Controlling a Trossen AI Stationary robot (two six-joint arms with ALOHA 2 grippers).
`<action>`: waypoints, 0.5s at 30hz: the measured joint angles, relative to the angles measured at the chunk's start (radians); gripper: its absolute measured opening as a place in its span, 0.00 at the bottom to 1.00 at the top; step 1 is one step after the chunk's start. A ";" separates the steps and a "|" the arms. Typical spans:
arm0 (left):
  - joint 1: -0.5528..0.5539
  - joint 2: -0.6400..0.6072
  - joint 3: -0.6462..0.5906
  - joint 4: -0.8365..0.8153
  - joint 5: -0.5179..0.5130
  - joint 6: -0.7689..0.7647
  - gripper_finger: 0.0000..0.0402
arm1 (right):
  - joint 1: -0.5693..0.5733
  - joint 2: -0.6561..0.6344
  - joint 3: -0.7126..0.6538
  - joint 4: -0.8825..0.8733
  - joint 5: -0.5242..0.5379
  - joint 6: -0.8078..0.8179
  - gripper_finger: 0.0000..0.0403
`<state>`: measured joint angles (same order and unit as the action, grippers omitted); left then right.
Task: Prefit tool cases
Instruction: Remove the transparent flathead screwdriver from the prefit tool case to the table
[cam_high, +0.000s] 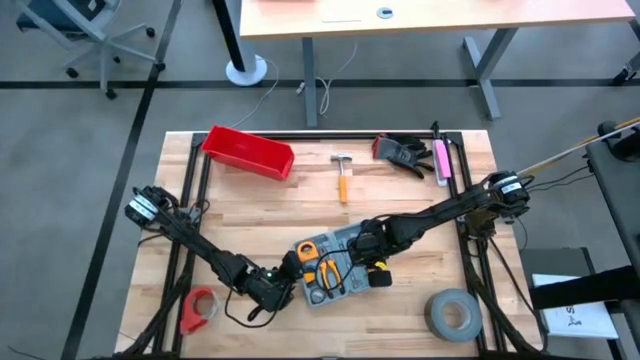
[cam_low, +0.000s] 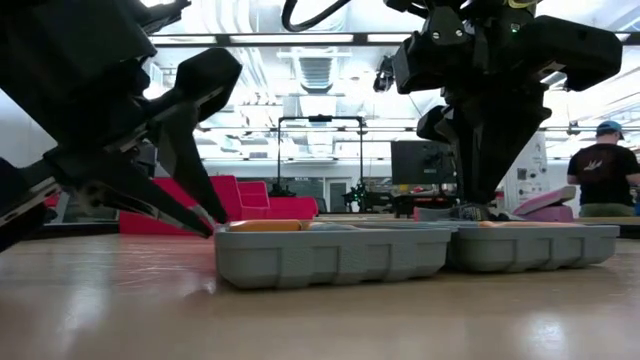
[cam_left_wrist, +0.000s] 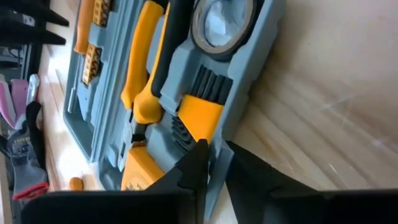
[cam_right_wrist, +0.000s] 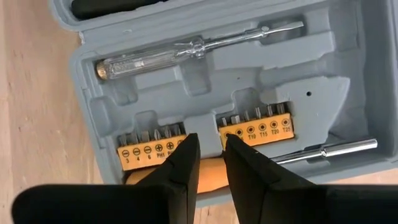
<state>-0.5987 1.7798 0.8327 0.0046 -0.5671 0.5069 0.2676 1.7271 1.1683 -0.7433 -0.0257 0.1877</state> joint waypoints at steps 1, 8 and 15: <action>0.000 0.000 0.000 -0.006 -0.002 -0.007 0.12 | 0.000 0.000 0.000 0.000 0.000 0.001 0.14; 0.000 -0.002 0.000 -0.016 -0.020 -0.022 0.04 | 0.000 0.000 0.000 0.002 0.000 0.028 0.18; 0.002 -0.004 -0.003 -0.023 -0.030 0.023 0.05 | 0.008 0.000 0.000 0.002 0.000 0.111 0.19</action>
<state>-0.5972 1.7760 0.8295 -0.0185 -0.5972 0.5302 0.2751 1.7271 1.1683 -0.7415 -0.0256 0.2983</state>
